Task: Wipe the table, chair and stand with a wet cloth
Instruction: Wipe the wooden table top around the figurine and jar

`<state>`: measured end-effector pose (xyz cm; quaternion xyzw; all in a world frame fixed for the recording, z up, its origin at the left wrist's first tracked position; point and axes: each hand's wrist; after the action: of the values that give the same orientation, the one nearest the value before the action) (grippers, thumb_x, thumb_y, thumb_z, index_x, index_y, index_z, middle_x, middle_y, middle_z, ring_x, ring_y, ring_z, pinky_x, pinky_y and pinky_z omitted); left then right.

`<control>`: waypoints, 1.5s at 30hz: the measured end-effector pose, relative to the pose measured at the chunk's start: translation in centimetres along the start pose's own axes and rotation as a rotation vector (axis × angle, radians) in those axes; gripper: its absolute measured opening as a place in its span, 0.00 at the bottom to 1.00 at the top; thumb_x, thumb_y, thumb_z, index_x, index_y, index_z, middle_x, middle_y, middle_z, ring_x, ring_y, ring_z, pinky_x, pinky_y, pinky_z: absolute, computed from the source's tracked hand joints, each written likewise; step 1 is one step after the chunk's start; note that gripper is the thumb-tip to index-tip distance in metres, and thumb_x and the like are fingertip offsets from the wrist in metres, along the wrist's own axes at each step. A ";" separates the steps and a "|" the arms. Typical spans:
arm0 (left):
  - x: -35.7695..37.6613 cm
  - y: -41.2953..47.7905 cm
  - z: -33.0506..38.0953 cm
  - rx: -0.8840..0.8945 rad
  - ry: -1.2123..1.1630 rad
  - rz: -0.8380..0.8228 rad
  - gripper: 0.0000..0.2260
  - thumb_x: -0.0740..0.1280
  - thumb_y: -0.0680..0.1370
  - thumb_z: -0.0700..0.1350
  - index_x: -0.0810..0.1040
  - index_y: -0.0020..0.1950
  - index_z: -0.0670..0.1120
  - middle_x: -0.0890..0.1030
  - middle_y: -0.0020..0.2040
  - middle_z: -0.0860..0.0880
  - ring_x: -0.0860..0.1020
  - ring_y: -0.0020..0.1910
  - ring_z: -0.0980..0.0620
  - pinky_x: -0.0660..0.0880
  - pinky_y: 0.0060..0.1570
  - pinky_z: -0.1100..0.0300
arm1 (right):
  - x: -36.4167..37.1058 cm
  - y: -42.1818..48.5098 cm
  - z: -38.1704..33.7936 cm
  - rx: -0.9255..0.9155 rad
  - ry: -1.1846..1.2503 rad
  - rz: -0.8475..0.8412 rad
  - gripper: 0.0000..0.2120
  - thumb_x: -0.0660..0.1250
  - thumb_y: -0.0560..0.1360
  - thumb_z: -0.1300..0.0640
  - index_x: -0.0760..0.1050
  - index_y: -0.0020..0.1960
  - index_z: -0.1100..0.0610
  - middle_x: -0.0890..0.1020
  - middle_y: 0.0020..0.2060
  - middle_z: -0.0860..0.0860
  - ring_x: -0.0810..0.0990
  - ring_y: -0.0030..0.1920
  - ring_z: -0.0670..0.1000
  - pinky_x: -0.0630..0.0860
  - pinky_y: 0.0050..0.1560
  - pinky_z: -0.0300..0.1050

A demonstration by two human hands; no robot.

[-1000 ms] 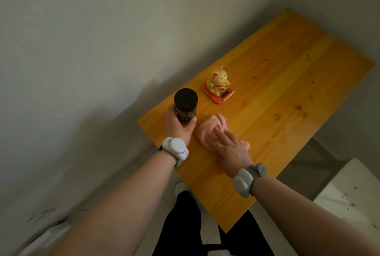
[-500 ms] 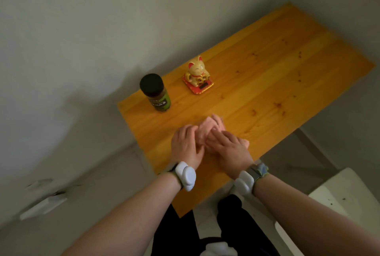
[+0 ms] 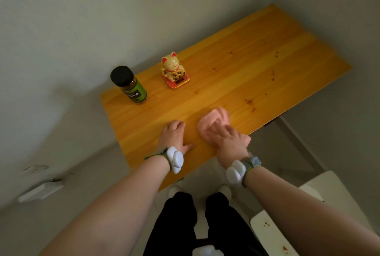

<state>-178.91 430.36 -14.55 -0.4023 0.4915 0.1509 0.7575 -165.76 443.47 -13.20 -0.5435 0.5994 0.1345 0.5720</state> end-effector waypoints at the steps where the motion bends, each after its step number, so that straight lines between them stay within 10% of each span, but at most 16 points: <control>1: 0.0 0.1 0.0 -0.001 -0.003 0.005 0.38 0.68 0.71 0.61 0.58 0.74 0.46 0.61 0.73 0.48 0.61 0.69 0.44 0.63 0.68 0.52 | 0.4 -0.2 -0.3 -0.076 -0.011 -0.013 0.31 0.58 0.74 0.60 0.59 0.72 0.37 0.52 0.76 0.43 0.53 0.74 0.55 0.55 0.72 0.55; 12: -0.9 1.7 -0.7 0.123 0.145 -0.005 0.36 0.68 0.68 0.66 0.64 0.68 0.46 0.61 0.73 0.47 0.59 0.72 0.44 0.62 0.69 0.47 | -2.9 2.6 3.2 0.371 0.056 0.124 0.29 0.57 0.76 0.60 0.58 0.73 0.40 0.54 0.76 0.44 0.56 0.73 0.56 0.60 0.67 0.58; 18: -2.2 3.3 1.4 0.119 0.114 0.039 0.34 0.70 0.70 0.61 0.62 0.70 0.47 0.65 0.69 0.44 0.65 0.67 0.41 0.65 0.64 0.47 | -0.4 1.9 0.0 0.113 -0.047 0.112 0.27 0.55 0.78 0.57 0.57 0.73 0.39 0.54 0.76 0.44 0.56 0.72 0.56 0.59 0.67 0.53; 29: -3.4 8.3 4.2 0.091 0.025 -0.030 0.37 0.70 0.71 0.59 0.58 0.73 0.46 0.58 0.74 0.45 0.57 0.73 0.42 0.63 0.69 0.45 | -6.0 6.5 8.9 0.417 0.058 0.104 0.30 0.58 0.76 0.58 0.56 0.74 0.40 0.49 0.77 0.46 0.59 0.69 0.61 0.63 0.65 0.59; 36: -2.7 7.6 3.9 0.068 -0.006 -0.005 0.39 0.69 0.71 0.60 0.57 0.75 0.46 0.55 0.75 0.45 0.54 0.73 0.42 0.57 0.71 0.49 | -6.1 10.5 4.1 -0.105 -0.143 -0.058 0.27 0.58 0.76 0.53 0.57 0.72 0.37 0.49 0.76 0.44 0.57 0.71 0.58 0.61 0.67 0.54; 45: -3.1 7.2 3.8 -0.060 -0.366 0.073 0.33 0.68 0.74 0.52 0.58 0.75 0.47 0.57 0.75 0.48 0.56 0.74 0.47 0.57 0.71 0.55 | -8.4 15.9 7.0 0.132 -0.051 -0.009 0.31 0.60 0.74 0.49 0.52 0.73 0.36 0.49 0.76 0.48 0.56 0.72 0.62 0.69 0.55 0.57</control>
<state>-182.44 438.30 -14.45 -0.3723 0.3552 0.2634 0.8160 -176.88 459.05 -15.75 -0.5036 0.5897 0.1058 0.6225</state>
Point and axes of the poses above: each hand's wrist, its own y-axis towards the middle knuckle, its own x-axis out of the palm, z = x × y
